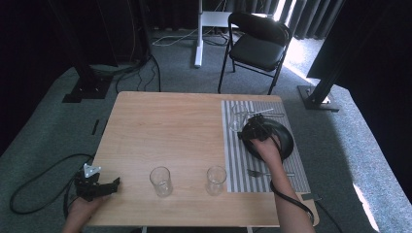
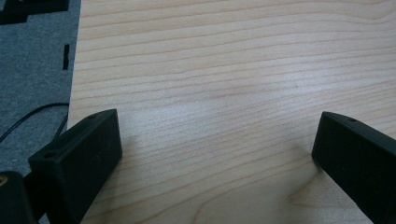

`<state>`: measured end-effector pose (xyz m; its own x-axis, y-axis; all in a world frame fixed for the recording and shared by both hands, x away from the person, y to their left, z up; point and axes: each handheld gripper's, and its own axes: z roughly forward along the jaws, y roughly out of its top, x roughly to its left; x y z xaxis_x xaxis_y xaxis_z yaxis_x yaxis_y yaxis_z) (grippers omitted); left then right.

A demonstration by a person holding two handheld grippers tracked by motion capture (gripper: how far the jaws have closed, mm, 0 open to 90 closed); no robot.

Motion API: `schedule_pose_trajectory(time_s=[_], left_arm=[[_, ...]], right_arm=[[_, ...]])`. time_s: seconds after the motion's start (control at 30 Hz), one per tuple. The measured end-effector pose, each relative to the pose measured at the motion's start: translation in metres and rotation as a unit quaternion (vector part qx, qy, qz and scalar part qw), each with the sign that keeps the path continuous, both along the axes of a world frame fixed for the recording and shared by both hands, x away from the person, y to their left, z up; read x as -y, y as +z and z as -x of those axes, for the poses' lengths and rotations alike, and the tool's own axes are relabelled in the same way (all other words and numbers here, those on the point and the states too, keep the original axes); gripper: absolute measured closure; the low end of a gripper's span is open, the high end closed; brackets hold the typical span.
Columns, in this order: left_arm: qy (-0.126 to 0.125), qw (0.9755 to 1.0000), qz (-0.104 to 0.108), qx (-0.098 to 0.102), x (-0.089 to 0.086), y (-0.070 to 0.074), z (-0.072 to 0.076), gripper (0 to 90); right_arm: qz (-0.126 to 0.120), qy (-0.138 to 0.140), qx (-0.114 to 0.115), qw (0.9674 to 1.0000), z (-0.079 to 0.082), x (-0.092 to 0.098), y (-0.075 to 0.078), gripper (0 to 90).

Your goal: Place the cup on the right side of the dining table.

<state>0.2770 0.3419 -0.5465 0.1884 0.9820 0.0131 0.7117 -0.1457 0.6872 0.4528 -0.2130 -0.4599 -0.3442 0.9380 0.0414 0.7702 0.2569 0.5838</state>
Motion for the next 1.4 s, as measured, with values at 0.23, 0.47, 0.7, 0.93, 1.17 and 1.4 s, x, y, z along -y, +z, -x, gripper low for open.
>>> schedule_pose_trajectory(time_s=[0.23,0.47,0.7,0.93,1.17,1.4], left_arm=[[0.0,1.0,0.0,0.0,0.0,0.0,0.0,1.9],[0.0,1.0,0.0,0.0,0.0,0.0,0.0,1.9],[0.0,1.0,0.0,0.0,0.0,0.0,0.0,1.9],[0.0,1.0,0.0,0.0,0.0,0.0,0.0,1.9],[0.0,1.0,0.0,0.0,0.0,0.0,0.0,1.9],[0.0,1.0,0.0,0.0,0.0,0.0,0.0,1.9]], right_arm=[[-0.003,-0.003,0.002,1.0,0.01,0.008,-0.004,13.2],[-0.009,-0.007,0.005,0.9999,0.021,0.017,-0.008,13.2],[-0.015,-0.012,0.003,0.9998,0.034,0.027,-0.013,13.2],[-0.029,-0.019,0.011,0.9993,0.047,0.036,-0.015,13.2],[-0.043,-0.028,0.016,0.9985,0.061,0.047,-0.021,13.2],[-0.055,-0.039,0.024,0.9974,0.077,0.06,-0.027,13.2]])
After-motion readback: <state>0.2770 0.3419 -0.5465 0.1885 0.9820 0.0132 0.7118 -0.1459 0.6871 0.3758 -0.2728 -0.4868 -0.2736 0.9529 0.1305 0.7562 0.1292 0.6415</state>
